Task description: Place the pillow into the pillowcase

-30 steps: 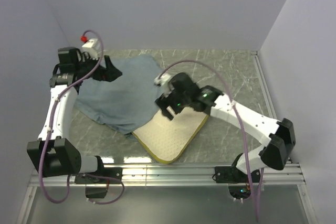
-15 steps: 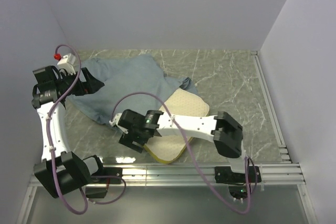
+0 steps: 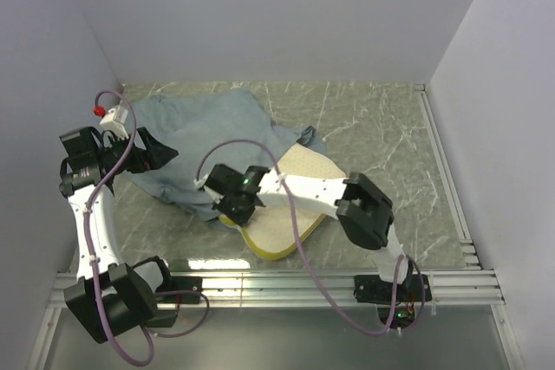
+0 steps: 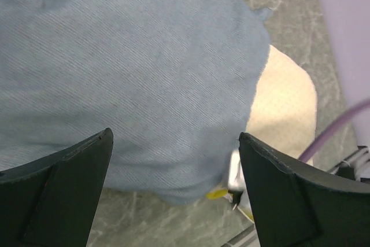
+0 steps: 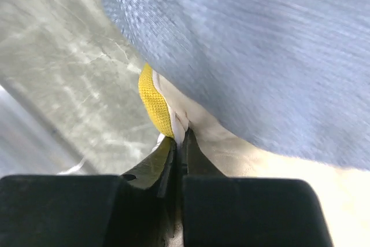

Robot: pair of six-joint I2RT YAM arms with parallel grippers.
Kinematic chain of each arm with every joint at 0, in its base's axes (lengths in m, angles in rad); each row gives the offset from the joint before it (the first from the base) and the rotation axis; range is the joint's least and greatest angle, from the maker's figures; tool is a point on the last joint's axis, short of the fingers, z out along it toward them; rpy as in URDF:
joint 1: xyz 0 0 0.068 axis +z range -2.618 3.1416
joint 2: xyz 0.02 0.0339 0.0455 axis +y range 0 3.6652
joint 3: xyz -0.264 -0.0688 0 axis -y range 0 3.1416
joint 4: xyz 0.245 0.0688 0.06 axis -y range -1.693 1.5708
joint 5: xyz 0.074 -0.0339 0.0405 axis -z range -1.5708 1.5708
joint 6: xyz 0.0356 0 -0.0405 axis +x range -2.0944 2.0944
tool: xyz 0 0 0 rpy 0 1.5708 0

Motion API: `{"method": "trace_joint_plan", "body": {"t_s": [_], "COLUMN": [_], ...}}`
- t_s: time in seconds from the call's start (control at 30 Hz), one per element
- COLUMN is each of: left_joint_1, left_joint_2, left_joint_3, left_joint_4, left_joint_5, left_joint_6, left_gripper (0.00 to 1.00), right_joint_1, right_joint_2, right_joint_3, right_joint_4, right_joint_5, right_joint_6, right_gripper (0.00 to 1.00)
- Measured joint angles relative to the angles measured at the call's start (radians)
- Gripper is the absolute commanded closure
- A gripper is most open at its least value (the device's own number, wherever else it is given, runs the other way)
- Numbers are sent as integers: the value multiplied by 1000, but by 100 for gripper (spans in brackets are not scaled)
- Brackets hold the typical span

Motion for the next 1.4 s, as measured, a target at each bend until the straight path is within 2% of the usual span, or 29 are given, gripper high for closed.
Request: {"method": "trace_joint_plan", "body": {"t_s": [0.13, 0.4, 0.53, 0.63, 0.73, 0.83, 1.03, 1.2, 1.33, 1.4], "left_joint_1": [8, 8, 1, -46, -149, -312, -678, -984, -1226, -1294], "left_joint_2": [-18, -140, -195, -238, -290, -323, -298, -216, -107, -12], "left_joint_3": [-23, -76, -117, -126, -142, -166, -244, -297, -321, -320], "left_joint_4": [36, 128, 118, 20, -87, -161, -160, -98, 0, 42], "left_joint_5": [76, 192, 229, 222, 162, 40, -248, -463, -617, -678], "left_joint_6": [-17, -10, 123, 389, 698, 998, 1432, 1622, 1640, 1624], "left_gripper": [5, 5, 4, 4, 2, 1, 1, 1, 1, 1], "right_joint_1": [-100, -327, -392, -428, -449, -460, -469, -469, -470, -471], "right_joint_2": [-110, -357, -381, -375, -362, -359, -359, -359, -359, -359], "right_joint_3": [5, 105, 129, 131, 146, 153, 153, 153, 153, 153], "right_joint_4": [-5, 53, 80, 95, 95, 95, 95, 96, 96, 97], "right_joint_5": [-115, -240, -293, -350, -396, -421, -448, -458, -460, -462], "right_joint_6": [16, 39, 67, 100, 123, 135, 152, 156, 159, 160], "right_gripper": [100, 100, 100, 100, 100, 100, 100, 100, 100, 100]}}
